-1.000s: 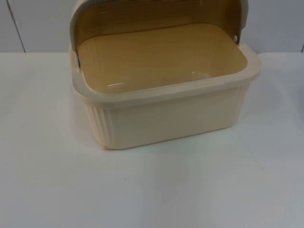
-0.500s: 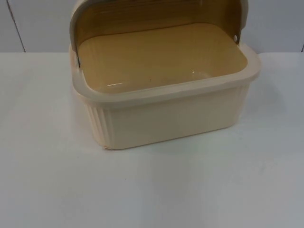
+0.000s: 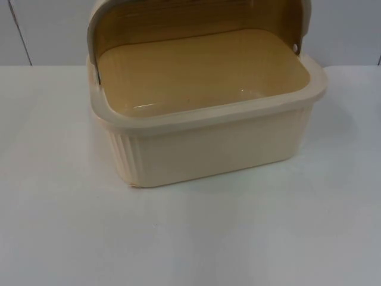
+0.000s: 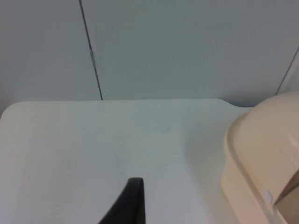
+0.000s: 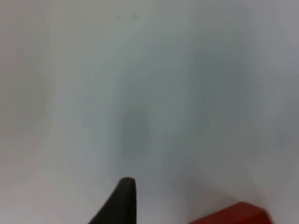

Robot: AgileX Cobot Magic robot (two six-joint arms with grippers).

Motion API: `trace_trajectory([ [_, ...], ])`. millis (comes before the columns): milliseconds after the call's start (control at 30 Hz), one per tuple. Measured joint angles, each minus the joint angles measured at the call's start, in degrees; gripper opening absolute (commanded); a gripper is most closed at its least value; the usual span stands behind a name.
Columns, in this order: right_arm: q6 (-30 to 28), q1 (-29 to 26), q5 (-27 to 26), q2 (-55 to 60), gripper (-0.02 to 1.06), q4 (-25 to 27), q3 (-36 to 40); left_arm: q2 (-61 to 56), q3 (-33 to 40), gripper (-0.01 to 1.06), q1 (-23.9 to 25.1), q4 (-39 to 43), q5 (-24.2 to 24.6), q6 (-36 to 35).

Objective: Open the box lid with the left hand, place the block into the box with the right hand, then close the box lid with the left hand.

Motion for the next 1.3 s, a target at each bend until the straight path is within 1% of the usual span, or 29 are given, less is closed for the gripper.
trace_trajectory([
  [67, -2.00, 0.00, 0.67, 1.87, 1.05, 2.11, -0.24, 0.00, 0.00, 1.04, 0.00, 0.00, 0.50, 0.00],
  [200, -2.90, 0.00, 0.78, 3.72, 1.05, 1.92, -0.27, 0.00, 0.00, 1.04, 0.00, 0.14, 1.60, 0.10],
  [333, -3.14, 0.00, 1.42, 5.17, 1.05, -2.06, -0.36, 0.00, 0.00, 1.04, 0.00, 0.14, 2.92, 0.10],
  [400, -3.14, 0.00, 1.69, 5.33, 1.05, -2.48, -0.36, 0.00, 0.00, 1.04, 0.00, 0.14, 3.17, 0.10],
  [567, -3.23, 0.00, 3.26, 6.61, 1.05, -6.15, -0.36, 0.00, 0.00, 1.04, 0.00, 0.14, 3.31, 0.10],
  [733, -3.36, 0.00, 3.91, 7.32, 1.04, -7.52, -0.36, 0.00, 0.00, 1.04, 0.00, 0.14, 3.31, 0.10],
  [800, -3.36, 0.00, 4.07, 7.47, 1.02, -7.99, -0.36, 0.00, 0.00, 1.04, 0.00, 0.14, 3.31, 0.10],
  [833, -3.11, 0.00, 4.17, 7.62, 1.00, -8.70, -0.36, 0.00, 0.00, 1.04, 0.00, 0.14, 3.31, 0.10],
  [867, -3.11, 0.00, 4.17, 7.62, 0.96, -8.70, -0.36, 0.00, 0.00, 1.04, 0.00, 0.14, 3.31, 0.10],
  [900, -2.68, 0.00, 4.17, 7.74, 0.96, -9.58, -0.36, 0.00, 0.00, 1.04, 0.00, 0.14, 3.31, 0.10],
  [967, -1.00, 0.00, 4.35, 7.96, 0.85, -11.86, -0.36, 0.00, 0.00, 1.04, 0.00, 0.14, 3.31, 0.10],
  [1067, 2.00, -0.80, 4.47, 7.96, 0.51, -13.08, -0.36, 0.00, 0.00, 1.04, 0.00, 0.14, 3.31, 0.10],
  [1100, 2.00, -0.80, 4.47, 7.96, 0.38, -13.08, -0.36, 0.00, 0.00, 1.04, 0.00, 0.14, 3.31, 0.10],
  [1133, 2.74, -1.27, 4.50, 7.96, 0.38, -13.23, -0.36, 0.00, 0.00, 1.04, 0.00, 0.14, 3.31, 0.10],
  [1167, 3.33, -1.66, 4.50, 7.96, 0.25, -13.33, -0.36, 0.00, 0.00, 1.04, 0.00, 0.14, 3.31, 0.10],
  [1233, 4.44, -2.43, 4.60, 7.96, 0.06, -13.49, -0.36, 0.00, 0.00, 1.04, 0.00, 0.14, 3.31, 0.10],
  [1267, 5.01, -2.66, 4.85, 7.96, 0.00, -13.49, -0.36, 0.00, 0.00, 1.04, 0.00, 0.14, 3.31, 0.10],
  [1300, 5.01, -2.66, 4.85, 7.96, 0.00, -13.49, -0.36, 0.00, 0.00, 1.04, 0.00, 0.14, 3.31, 0.10],
])
